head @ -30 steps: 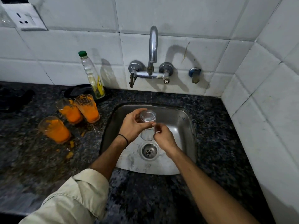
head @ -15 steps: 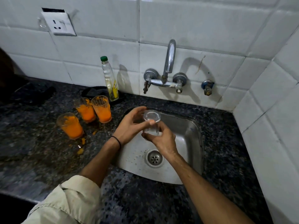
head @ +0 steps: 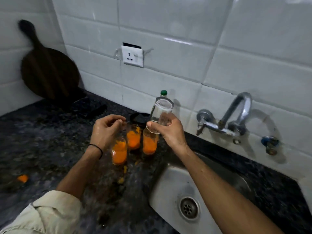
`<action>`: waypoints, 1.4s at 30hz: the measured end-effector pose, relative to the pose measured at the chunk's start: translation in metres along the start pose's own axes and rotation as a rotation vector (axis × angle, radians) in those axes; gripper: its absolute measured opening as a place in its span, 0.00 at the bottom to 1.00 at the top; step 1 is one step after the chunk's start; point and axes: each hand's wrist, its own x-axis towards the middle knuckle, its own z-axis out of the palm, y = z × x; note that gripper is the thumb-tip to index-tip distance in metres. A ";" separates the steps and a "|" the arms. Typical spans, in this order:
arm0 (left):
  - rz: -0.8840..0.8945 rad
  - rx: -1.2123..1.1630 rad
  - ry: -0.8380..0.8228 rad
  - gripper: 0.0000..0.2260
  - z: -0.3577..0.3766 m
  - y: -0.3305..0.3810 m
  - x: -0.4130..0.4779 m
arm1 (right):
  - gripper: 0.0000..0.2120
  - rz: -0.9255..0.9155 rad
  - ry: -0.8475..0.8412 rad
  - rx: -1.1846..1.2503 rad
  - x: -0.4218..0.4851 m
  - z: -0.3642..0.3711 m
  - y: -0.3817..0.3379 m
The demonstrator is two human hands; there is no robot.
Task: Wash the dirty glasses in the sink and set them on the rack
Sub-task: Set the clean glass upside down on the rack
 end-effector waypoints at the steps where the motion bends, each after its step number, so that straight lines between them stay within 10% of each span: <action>1: -0.008 0.020 0.026 0.08 -0.013 -0.005 0.009 | 0.24 -0.006 -0.008 0.012 0.011 0.014 -0.008; 11: -0.250 0.222 0.217 0.08 -0.157 -0.104 0.126 | 0.19 0.105 -0.151 0.232 0.126 0.209 -0.042; 23: -0.293 0.531 -0.090 0.11 -0.215 -0.225 0.261 | 0.19 0.234 -0.137 0.183 0.261 0.404 -0.007; 29: -0.248 0.837 -0.329 0.30 -0.205 -0.272 0.288 | 0.20 0.196 -0.156 0.019 0.307 0.457 0.022; 42: -0.170 0.891 -0.288 0.29 -0.200 -0.292 0.288 | 0.29 0.132 -0.204 -0.224 0.331 0.479 0.077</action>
